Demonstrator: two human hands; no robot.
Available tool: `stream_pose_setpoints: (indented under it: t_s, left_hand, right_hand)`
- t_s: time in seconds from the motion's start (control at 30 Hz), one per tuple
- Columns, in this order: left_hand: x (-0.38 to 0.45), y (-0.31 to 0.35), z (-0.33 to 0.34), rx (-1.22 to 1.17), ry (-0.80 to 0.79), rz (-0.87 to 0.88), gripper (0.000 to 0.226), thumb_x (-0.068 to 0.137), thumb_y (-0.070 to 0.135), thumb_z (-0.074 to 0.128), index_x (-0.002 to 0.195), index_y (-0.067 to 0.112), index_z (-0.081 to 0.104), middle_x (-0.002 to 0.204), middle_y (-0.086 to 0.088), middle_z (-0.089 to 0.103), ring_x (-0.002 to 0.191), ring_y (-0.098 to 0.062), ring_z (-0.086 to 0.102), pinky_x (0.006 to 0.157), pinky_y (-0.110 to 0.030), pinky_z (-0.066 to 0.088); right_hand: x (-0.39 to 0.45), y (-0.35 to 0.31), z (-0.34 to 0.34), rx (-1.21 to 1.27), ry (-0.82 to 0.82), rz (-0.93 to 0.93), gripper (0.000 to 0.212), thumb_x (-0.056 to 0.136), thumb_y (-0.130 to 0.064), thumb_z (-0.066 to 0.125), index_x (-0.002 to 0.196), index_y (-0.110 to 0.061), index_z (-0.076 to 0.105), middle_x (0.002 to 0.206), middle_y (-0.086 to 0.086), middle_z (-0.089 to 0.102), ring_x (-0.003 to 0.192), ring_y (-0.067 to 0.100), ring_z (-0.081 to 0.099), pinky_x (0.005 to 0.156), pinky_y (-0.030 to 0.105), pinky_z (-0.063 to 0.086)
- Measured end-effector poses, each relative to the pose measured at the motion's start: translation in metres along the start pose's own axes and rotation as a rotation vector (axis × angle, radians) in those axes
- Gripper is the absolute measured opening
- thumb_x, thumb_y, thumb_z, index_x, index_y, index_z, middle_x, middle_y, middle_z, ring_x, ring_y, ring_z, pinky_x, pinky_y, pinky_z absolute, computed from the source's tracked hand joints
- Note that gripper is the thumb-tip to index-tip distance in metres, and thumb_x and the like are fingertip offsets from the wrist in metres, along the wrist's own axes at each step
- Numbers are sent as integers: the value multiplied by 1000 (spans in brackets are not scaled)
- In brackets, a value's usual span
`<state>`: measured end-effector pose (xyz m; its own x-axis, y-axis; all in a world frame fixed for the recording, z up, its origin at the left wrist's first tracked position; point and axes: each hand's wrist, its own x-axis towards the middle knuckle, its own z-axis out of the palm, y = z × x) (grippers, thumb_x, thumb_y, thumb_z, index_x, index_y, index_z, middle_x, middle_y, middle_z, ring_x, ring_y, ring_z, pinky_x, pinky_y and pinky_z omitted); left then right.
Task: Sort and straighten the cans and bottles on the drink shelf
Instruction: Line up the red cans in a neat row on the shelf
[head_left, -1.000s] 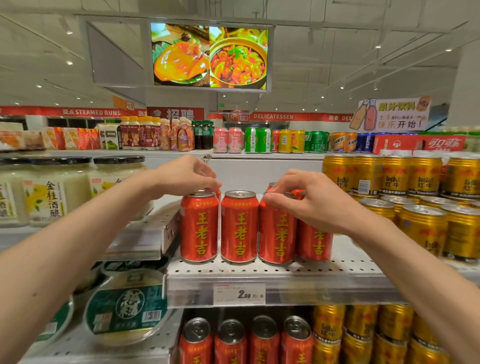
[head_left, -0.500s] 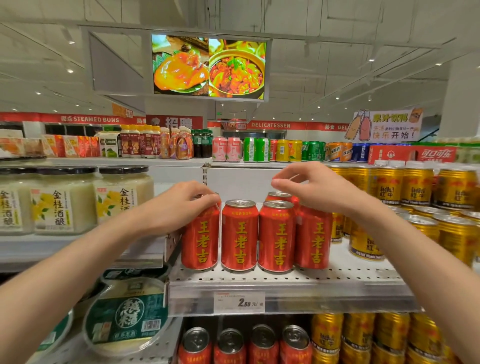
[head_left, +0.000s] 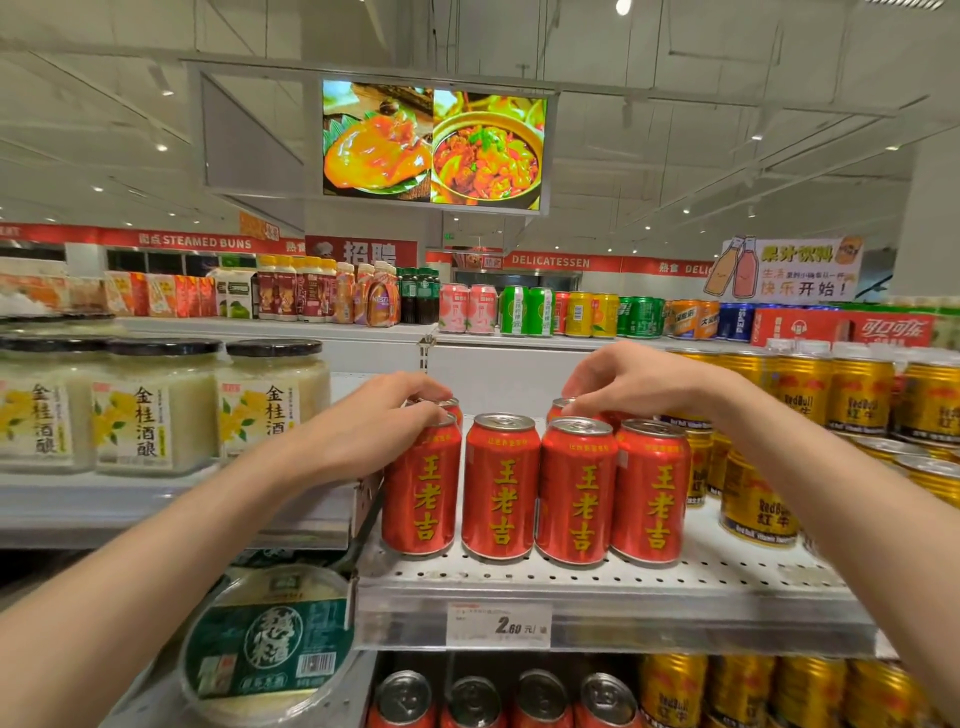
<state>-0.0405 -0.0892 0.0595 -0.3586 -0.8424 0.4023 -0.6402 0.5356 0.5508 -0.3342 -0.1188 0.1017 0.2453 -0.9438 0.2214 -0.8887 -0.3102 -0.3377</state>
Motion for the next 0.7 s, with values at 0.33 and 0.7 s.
stream_pose_setpoints:
  t_s: [0.33,0.7]
  left_hand:
    - [3,-2,1,31,33,26,32,100,25,52,131,21,62,124,10,60,110,-6,56,81,-12,43]
    - [-1,2,1,216,49,75,34,103,28,46,131,19,63,137,1,60,124,-12,51,104,-32,41]
  right_hand:
    - [34,-33,20,133,-24,-141,22,86,-33,79,101,-18,75,95,-3,79,90,15,75,87,37,61]
    - [32,-40,19,158,-7,-151,27,92,-36,72,114,-21,74,108,-8,76,101,8,70,93,33,59]
